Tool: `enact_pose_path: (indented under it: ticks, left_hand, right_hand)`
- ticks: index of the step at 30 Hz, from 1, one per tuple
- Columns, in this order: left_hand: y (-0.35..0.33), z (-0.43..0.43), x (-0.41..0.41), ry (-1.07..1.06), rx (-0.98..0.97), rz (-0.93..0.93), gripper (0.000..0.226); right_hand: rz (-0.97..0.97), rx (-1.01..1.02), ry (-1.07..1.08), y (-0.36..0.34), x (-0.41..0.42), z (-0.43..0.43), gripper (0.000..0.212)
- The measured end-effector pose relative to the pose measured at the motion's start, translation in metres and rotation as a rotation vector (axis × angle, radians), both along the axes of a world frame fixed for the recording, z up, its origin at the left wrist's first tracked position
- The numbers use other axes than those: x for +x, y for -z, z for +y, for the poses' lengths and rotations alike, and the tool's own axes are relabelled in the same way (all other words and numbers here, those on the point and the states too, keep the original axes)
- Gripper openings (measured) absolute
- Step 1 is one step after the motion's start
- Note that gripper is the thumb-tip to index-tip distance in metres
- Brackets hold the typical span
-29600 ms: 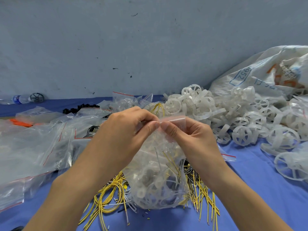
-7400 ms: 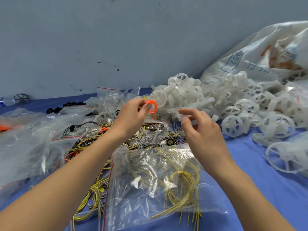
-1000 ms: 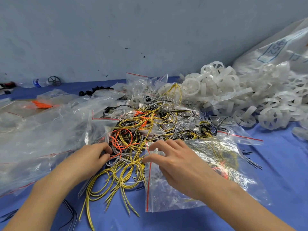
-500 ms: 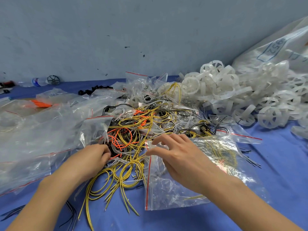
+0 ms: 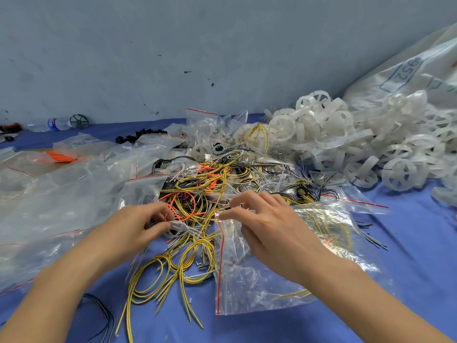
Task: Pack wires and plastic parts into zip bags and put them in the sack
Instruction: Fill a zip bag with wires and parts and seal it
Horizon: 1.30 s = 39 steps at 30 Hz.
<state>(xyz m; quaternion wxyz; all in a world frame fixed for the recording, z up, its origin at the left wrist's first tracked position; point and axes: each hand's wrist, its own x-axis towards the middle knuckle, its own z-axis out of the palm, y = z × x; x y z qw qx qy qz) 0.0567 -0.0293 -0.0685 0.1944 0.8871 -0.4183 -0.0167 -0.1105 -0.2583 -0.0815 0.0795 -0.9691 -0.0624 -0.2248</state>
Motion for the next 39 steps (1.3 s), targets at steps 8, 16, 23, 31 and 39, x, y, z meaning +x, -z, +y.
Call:
enact_pose_path:
  ticks: [8,16,23,31,39]
  left_hand:
    - [-0.015,-0.015,-0.02,0.186,-0.269,-0.14,0.009]
    - [-0.02,-0.027,-0.029,0.196,-0.459,-0.294,0.016]
    - [-0.006,-0.029,-0.028,0.123,-0.466,0.054,0.025]
    - [-0.008,-0.029,-0.028,0.084,-0.472,0.021,0.041]
    - [-0.013,-0.034,-0.032,-0.031,-0.549,-0.013,0.023]
  right_hand:
    - [0.128,0.305,0.049,-0.005,0.014,0.023,0.043]
    - [0.139,0.439,-0.05,-0.003,0.021,0.023,0.02]
    - [0.176,0.835,-0.095,-0.003,0.021,0.021,0.02]
    - [0.195,0.975,-0.102,-0.01,0.019,0.015,0.021]
    - [0.211,1.026,-0.093,-0.015,0.019,0.011,0.021]
